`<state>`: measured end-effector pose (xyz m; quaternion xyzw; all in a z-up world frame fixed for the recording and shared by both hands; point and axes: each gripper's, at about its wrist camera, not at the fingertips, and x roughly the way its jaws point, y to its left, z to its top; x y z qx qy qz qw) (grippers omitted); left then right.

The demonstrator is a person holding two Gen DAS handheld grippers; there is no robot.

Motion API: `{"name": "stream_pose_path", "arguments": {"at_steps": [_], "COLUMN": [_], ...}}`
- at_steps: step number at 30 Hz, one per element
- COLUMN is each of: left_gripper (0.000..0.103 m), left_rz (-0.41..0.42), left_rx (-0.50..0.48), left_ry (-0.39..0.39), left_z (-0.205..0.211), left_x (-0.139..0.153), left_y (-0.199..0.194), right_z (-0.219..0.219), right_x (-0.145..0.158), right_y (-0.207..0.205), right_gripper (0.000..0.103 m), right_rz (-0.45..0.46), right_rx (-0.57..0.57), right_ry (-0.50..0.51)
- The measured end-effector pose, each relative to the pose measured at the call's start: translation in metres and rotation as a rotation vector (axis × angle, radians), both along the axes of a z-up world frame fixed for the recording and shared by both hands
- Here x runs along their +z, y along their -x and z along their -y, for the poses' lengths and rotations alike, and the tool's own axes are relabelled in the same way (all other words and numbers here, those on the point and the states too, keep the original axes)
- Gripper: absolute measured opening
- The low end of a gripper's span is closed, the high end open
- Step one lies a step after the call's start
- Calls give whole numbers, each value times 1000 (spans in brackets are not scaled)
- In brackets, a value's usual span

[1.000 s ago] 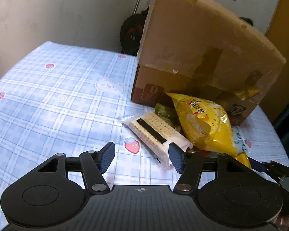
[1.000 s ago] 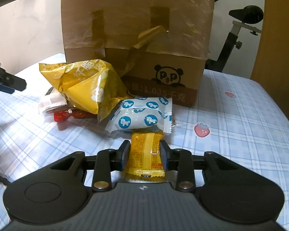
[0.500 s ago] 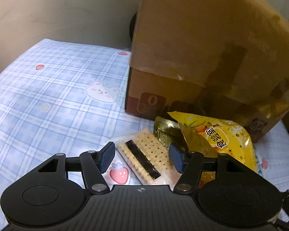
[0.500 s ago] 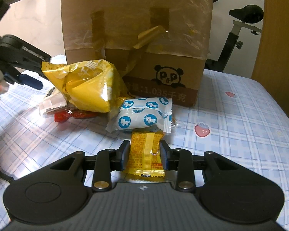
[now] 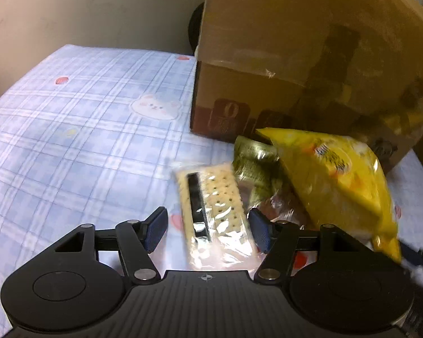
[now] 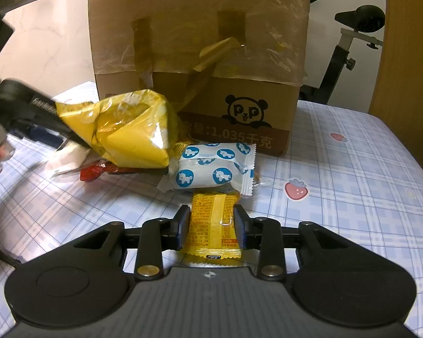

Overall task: Organize snacks
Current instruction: 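Close the left tool on the cracker pack while the right tool grasps the yellow cake pack, then lift the cracker pack with the left tool while the right tool carries the cake pack over the box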

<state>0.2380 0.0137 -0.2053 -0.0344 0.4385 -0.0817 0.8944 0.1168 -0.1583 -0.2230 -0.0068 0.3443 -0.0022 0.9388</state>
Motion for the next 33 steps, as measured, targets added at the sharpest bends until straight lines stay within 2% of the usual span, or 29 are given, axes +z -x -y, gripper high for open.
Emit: {"name": "stream_pose_path", "arguments": {"at_steps": [5,9,19,24,26,33], "left_gripper": [62,54,54,54,49,49], "left_rz": [42,58,60,86,95,99], "left_rx": [-8,2,-11,-33,-41,-39], "left_ry": [-9,1,-32,-69,-83,-57], "left_z": [-15,-20,-16,-12,-11,-16], "left_x": [-1,0,0,-4,-4,-2], "left_y": [17,21,13,9,11,22], "right_z": [-1,-1,-1,-1,-1,-1], "right_x": [-1,-1,-1,-1,-1,-1], "right_y": [0,0,0,0,0,0], "right_gripper": [35,36,36,36,36,36], "right_rz": [1,1,2,2,2,3], "right_rx": [0,1,2,2,2,2], "right_ry": [4,5,8,7,6,6]}}
